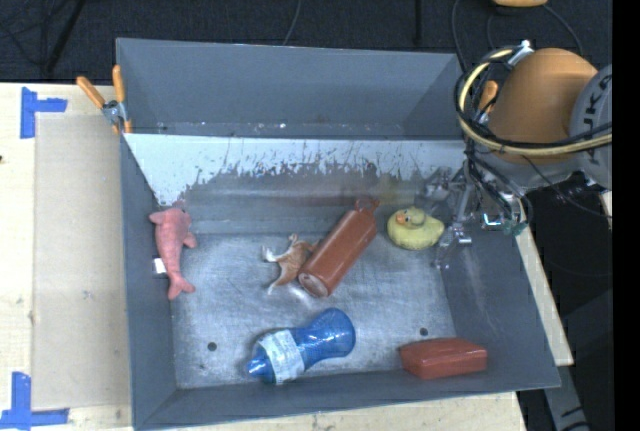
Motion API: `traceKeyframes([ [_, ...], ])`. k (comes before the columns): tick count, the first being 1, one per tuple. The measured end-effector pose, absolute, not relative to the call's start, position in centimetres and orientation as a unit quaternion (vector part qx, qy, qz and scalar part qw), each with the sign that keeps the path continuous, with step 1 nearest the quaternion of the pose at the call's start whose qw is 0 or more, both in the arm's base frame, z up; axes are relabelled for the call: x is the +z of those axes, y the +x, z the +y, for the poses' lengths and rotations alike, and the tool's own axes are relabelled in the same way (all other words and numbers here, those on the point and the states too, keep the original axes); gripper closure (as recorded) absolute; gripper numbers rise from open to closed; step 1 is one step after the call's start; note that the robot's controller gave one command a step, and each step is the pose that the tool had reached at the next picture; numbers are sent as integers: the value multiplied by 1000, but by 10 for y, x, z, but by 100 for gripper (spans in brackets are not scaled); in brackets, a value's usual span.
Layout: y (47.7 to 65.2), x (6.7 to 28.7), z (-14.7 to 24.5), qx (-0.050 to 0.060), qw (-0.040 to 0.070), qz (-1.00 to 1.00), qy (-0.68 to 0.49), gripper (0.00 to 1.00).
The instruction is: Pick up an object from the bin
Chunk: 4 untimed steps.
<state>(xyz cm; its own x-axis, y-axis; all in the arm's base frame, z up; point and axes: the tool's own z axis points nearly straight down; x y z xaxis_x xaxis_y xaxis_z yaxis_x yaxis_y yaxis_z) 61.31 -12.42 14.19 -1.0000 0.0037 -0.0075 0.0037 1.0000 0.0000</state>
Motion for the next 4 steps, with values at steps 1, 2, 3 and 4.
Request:
traceKeyframes([
  [1,613,144,-124,-1,3,1000,0,0],
  [2,614,90,-140,1,6,987,159,0],
  [3,620,81,-141,1,13,989,150,0],
  [4,623,79,-138,0,11,984,179,0],
])
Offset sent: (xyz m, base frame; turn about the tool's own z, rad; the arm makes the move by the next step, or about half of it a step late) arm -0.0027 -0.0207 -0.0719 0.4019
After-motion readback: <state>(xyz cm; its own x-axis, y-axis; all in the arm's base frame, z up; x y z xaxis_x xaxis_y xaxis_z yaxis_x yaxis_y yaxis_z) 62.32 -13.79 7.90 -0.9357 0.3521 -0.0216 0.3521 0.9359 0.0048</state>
